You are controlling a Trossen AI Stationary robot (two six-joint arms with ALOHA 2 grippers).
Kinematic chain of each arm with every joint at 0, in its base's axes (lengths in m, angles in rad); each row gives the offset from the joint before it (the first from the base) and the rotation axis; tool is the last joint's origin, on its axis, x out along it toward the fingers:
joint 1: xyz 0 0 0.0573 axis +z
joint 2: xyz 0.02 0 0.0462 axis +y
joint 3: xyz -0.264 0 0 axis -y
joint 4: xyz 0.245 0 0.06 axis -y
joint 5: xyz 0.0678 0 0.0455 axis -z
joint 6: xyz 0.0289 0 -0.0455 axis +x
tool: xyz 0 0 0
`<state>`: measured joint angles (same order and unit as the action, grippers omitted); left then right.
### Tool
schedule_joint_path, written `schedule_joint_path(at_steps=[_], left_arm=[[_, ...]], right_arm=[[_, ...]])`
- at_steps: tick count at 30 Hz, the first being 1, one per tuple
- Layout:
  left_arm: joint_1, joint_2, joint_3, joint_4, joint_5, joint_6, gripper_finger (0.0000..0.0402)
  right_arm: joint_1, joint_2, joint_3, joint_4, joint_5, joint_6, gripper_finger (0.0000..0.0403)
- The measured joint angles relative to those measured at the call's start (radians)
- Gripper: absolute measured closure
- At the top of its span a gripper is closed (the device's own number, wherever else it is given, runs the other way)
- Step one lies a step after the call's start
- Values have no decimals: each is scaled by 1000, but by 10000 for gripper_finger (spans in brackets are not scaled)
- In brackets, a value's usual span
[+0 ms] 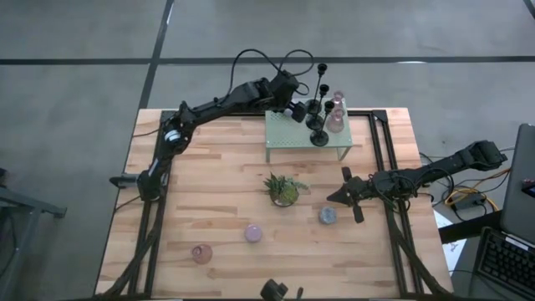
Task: Pick & Place candle stick holders
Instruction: Put the left pink scented candle on the shelf
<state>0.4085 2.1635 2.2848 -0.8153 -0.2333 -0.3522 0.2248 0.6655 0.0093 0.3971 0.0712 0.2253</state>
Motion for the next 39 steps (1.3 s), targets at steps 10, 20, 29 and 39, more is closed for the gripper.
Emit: schedule_joint_path(at_steps=[10,20,29,39], left_arm=[[-8,0,0,-5,0,-11,48],[-12,0,0,-5,0,-14,48],[-12,0,0,-5,0,-14,48],[-16,0,0,-29,13,-1,48]], right_arm=[[0,0,0,0,0,0,394],[0,0,0,0,0,0,394],[0,0,0,0,0,0,394],[0,0,0,0,1,0,394]])
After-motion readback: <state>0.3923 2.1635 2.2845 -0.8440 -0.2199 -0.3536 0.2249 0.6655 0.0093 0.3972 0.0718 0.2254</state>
